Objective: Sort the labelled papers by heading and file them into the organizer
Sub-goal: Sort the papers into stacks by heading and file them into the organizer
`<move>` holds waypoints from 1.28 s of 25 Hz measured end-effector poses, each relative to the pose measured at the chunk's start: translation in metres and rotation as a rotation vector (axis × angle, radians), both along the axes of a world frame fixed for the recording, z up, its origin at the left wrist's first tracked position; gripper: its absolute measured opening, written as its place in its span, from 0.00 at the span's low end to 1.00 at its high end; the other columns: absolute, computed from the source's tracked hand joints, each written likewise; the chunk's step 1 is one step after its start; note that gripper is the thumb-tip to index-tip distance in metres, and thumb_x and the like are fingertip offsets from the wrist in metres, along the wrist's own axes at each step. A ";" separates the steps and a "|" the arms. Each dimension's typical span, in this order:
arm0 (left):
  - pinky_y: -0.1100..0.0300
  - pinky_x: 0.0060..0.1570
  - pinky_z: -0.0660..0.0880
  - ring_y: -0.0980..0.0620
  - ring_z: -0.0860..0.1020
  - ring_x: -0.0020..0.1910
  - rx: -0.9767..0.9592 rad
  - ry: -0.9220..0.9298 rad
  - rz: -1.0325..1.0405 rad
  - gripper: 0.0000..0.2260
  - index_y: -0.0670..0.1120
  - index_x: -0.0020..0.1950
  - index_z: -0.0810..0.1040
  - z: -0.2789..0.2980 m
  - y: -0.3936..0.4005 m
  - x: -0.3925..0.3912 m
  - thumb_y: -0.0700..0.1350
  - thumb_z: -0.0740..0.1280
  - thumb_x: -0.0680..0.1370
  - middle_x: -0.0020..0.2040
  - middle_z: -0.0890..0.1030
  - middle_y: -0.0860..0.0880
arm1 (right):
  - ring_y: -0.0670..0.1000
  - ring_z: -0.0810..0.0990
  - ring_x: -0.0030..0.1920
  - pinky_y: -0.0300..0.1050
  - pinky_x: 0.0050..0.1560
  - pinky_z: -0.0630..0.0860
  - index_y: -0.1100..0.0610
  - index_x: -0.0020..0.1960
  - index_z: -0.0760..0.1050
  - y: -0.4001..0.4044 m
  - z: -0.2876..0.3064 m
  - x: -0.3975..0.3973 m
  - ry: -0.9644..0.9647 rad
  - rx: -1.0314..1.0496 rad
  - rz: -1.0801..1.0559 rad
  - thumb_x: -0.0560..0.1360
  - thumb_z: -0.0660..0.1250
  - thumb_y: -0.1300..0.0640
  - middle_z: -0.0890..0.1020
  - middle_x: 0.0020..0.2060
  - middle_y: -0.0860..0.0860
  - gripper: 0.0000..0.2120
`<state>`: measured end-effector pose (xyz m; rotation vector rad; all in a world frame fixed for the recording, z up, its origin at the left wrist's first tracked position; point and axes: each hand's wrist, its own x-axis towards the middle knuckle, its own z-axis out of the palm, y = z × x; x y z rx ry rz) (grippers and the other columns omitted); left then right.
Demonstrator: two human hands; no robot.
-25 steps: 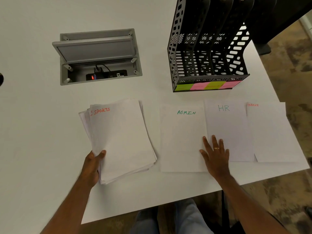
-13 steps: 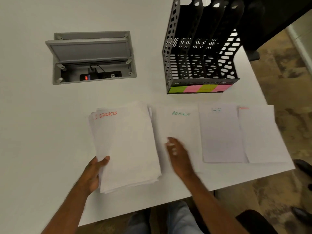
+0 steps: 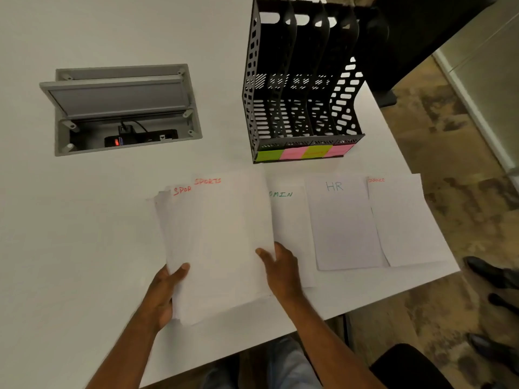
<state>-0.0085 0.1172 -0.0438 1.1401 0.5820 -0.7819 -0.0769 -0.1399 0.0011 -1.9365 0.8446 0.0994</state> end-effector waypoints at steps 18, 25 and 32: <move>0.46 0.52 0.83 0.43 0.84 0.58 -0.129 0.078 0.294 0.16 0.43 0.68 0.77 0.018 0.078 0.025 0.42 0.65 0.80 0.61 0.83 0.40 | 0.36 0.74 0.33 0.27 0.34 0.69 0.48 0.38 0.65 -0.015 -0.007 0.033 -0.205 -0.198 -0.066 0.82 0.63 0.54 0.75 0.32 0.43 0.14; 0.49 0.48 0.84 0.44 0.85 0.53 -0.094 0.039 0.283 0.13 0.44 0.64 0.79 0.020 0.098 0.036 0.42 0.66 0.80 0.57 0.86 0.42 | 0.53 0.80 0.37 0.47 0.37 0.76 0.56 0.49 0.71 0.053 -0.044 0.020 -0.049 -0.356 0.161 0.82 0.61 0.49 0.79 0.36 0.51 0.11; 0.50 0.42 0.84 0.44 0.86 0.49 -0.020 0.053 0.212 0.12 0.44 0.61 0.81 0.005 0.095 0.023 0.41 0.68 0.78 0.54 0.87 0.42 | 0.51 0.72 0.31 0.44 0.31 0.64 0.52 0.43 0.64 0.063 -0.042 0.027 0.142 -0.527 0.370 0.79 0.63 0.46 0.76 0.32 0.48 0.13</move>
